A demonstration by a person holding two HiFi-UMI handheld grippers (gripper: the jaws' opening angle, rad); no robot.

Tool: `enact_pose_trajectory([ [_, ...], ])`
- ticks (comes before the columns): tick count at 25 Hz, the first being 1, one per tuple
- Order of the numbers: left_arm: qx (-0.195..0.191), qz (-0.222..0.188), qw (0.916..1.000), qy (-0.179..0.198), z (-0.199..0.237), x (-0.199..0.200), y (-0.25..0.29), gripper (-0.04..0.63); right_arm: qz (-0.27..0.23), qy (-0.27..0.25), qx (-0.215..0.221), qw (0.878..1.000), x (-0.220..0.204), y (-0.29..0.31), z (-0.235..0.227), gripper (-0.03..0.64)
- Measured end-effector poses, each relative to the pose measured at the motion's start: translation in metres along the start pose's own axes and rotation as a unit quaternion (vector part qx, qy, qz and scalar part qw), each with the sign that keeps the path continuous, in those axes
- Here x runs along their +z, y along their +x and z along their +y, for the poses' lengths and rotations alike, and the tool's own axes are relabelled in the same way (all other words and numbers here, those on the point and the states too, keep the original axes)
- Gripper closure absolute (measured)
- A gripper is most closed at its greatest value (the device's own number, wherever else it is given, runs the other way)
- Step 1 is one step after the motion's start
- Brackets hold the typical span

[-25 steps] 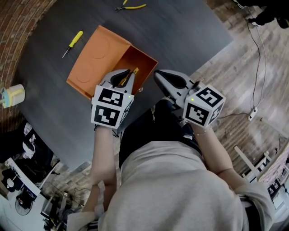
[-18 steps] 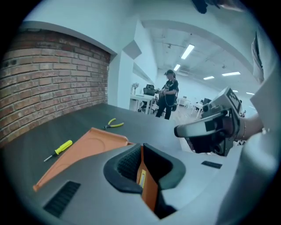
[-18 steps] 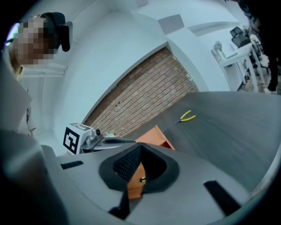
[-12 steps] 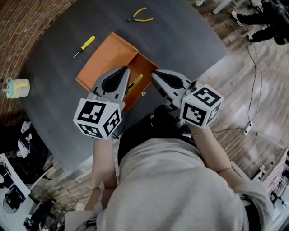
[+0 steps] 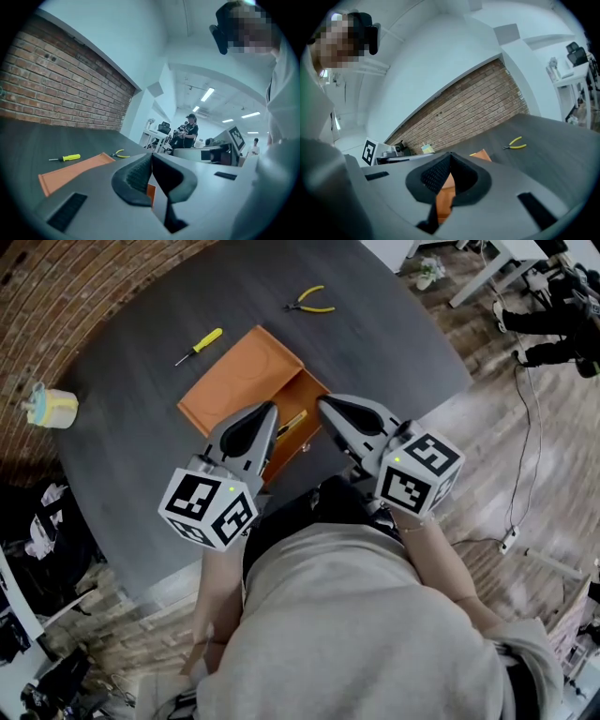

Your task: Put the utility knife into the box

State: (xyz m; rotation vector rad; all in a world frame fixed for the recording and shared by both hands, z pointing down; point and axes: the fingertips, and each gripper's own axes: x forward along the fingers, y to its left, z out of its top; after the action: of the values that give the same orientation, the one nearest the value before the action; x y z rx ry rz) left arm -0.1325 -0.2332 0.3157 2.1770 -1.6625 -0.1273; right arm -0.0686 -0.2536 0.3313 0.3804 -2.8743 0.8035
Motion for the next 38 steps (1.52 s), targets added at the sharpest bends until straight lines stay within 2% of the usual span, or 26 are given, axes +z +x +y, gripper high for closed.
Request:
enact_pose_trajectory([
  [3, 0.006, -0.004, 1.0000, 0.001, 0.000, -0.004, -0.007, 0.574, 0.001, -0.005, 0.006, 1.000, 0.000, 0.000, 0.007, 0.609],
  [7, 0.000, 0.024, 0.9997, 0.000, -0.004, -0.019, -0.010, 0.574, 0.011, -0.015, 0.020, 1.000, -0.004, 0.000, 0.017, 0.609],
  [15, 0.012, 0.044, 0.9989, -0.004, -0.002, -0.032, -0.015, 0.574, 0.040, -0.024, 0.031, 0.998, -0.022, 0.004, 0.025, 0.609],
  [22, 0.013, 0.064, 0.9977, -0.019, 0.001, -0.050, -0.013, 0.574, 0.061, -0.017, 0.029, 0.998, -0.035, 0.010, 0.022, 0.611],
  [38, 0.014, 0.083, 0.9955, -0.044, 0.002, -0.063, -0.009, 0.574, 0.062, 0.018, 0.023, 0.998, -0.041, 0.005, 0.013, 0.611],
])
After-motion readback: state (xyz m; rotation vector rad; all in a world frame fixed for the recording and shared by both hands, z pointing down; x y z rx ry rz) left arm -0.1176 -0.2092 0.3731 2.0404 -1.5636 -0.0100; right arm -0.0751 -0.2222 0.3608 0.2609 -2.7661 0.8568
